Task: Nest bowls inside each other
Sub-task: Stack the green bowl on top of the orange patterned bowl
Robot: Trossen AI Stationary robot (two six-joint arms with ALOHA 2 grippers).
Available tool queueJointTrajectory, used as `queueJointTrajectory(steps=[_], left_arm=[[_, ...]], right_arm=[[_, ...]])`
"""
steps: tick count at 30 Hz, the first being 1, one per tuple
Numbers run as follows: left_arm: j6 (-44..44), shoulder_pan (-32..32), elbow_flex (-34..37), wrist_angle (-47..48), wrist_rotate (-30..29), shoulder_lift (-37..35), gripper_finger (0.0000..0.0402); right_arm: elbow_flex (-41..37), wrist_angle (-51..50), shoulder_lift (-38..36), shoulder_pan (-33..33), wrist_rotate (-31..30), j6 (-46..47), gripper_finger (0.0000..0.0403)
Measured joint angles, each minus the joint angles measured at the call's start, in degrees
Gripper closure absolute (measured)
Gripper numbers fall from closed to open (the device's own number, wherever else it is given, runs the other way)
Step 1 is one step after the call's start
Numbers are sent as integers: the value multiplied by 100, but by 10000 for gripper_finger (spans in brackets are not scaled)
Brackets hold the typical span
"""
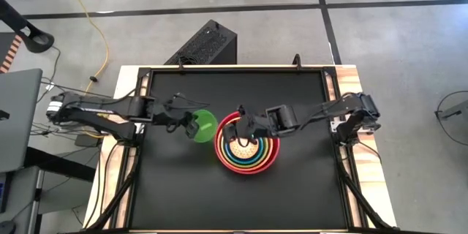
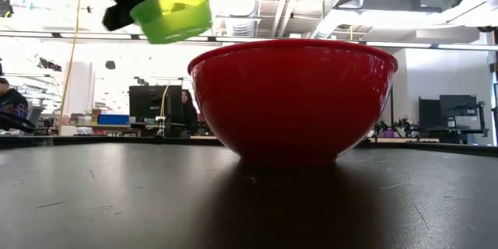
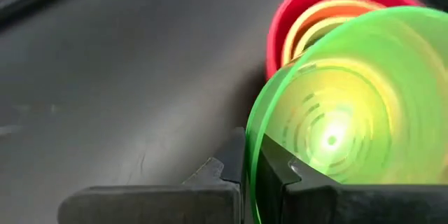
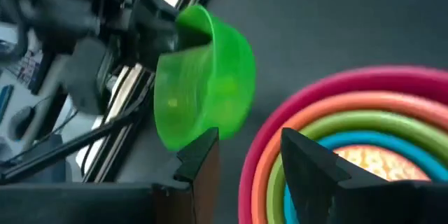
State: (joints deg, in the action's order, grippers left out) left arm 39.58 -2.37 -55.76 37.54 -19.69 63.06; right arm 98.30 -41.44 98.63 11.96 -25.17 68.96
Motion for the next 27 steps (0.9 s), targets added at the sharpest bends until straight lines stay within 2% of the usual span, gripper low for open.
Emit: queueJointTrajectory(steps=[10, 21, 24, 27], left_arm=[[-754, 39, -1161, 112, -1, 1310, 401], [-1397, 92, -1895, 111, 55, 1706, 401], [-1397, 92, -1906, 64, 34, 1699, 401], [-1467, 92, -1906, 53, 122, 1699, 401]], right_arm=[[-1, -29, 4, -340, 179, -308, 234], [-2, -919, 4, -338, 272, -245, 239], [0, -900, 4, -338, 272, -340, 263], [0, -903, 4, -338, 276, -550, 315]])
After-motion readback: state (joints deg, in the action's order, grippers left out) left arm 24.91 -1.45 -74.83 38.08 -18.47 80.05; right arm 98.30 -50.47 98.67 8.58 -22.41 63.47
